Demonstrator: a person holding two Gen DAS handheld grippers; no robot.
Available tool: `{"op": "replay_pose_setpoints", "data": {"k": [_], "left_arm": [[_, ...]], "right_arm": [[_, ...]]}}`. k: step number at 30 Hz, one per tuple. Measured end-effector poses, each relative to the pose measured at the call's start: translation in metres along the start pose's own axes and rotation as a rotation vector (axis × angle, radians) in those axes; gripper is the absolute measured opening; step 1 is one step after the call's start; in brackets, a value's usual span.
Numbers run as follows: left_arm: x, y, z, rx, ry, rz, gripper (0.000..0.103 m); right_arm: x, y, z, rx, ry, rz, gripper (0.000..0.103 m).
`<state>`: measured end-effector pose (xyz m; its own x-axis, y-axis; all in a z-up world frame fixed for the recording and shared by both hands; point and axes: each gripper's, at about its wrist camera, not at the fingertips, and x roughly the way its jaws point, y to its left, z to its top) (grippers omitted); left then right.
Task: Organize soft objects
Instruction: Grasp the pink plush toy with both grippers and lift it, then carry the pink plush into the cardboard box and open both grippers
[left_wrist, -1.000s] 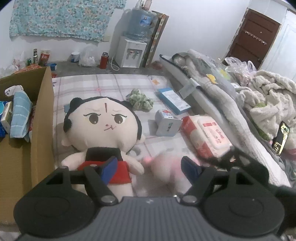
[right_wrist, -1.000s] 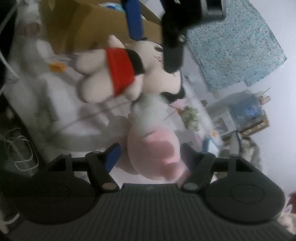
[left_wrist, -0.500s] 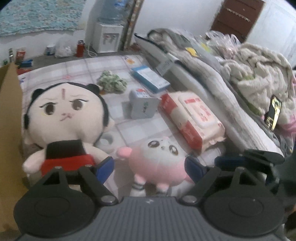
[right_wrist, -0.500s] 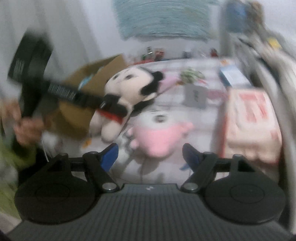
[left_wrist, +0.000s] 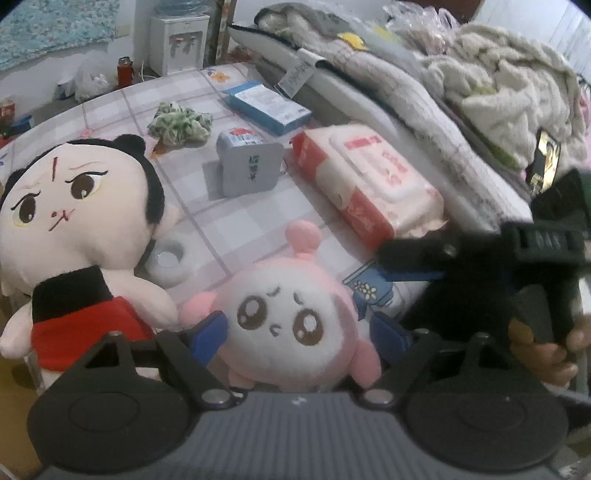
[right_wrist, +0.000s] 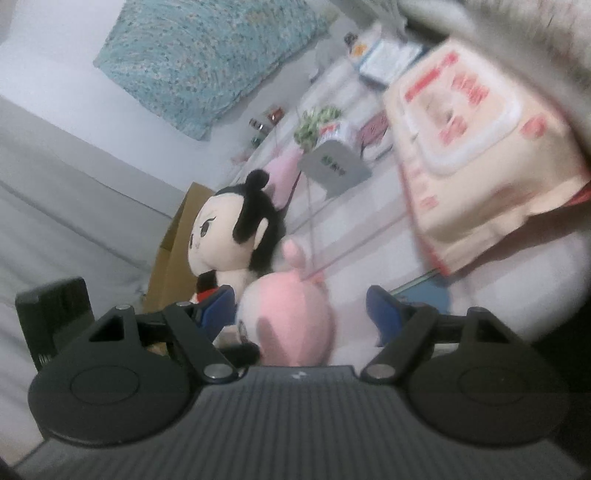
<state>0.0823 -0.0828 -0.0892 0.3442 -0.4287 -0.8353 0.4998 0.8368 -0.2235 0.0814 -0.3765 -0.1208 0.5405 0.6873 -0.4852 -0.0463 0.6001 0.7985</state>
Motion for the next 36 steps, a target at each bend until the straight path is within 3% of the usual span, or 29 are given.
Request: {"op": "replay_pose_setpoints", "data": {"k": [8, 11, 21, 25, 28, 33, 36], "left_arm": [[0.010, -0.010, 0.000, 0.036, 0.018, 0.082, 0.089], [0.013, -0.011, -0.002, 0.041, 0.028, 0.114, 0.089], [-0.016, -0.024, -0.009, 0.035, -0.052, 0.092, 0.088], [-0.055, -0.035, -0.014, 0.036, -0.132, 0.064, 0.088], [-0.094, -0.040, -0.018, 0.032, -0.214, 0.083, 0.089], [-0.166, -0.024, -0.026, -0.045, -0.337, 0.170, 0.090], [-0.210, -0.002, -0.034, -0.106, -0.411, 0.251, 0.092]], "right_arm": [[0.052, 0.006, 0.004, 0.035, 0.148, 0.006, 0.077], [0.056, 0.003, 0.001, 0.084, 0.172, 0.080, 0.058], [0.017, 0.025, -0.010, 0.099, 0.119, 0.085, 0.054], [-0.016, 0.064, -0.010, 0.017, 0.094, 0.099, 0.054], [-0.028, 0.103, -0.008, -0.064, 0.087, 0.137, 0.054], [-0.014, 0.178, -0.002, -0.212, 0.127, 0.231, 0.054], [0.016, 0.229, 0.002, -0.287, 0.189, 0.305, 0.054]]}}
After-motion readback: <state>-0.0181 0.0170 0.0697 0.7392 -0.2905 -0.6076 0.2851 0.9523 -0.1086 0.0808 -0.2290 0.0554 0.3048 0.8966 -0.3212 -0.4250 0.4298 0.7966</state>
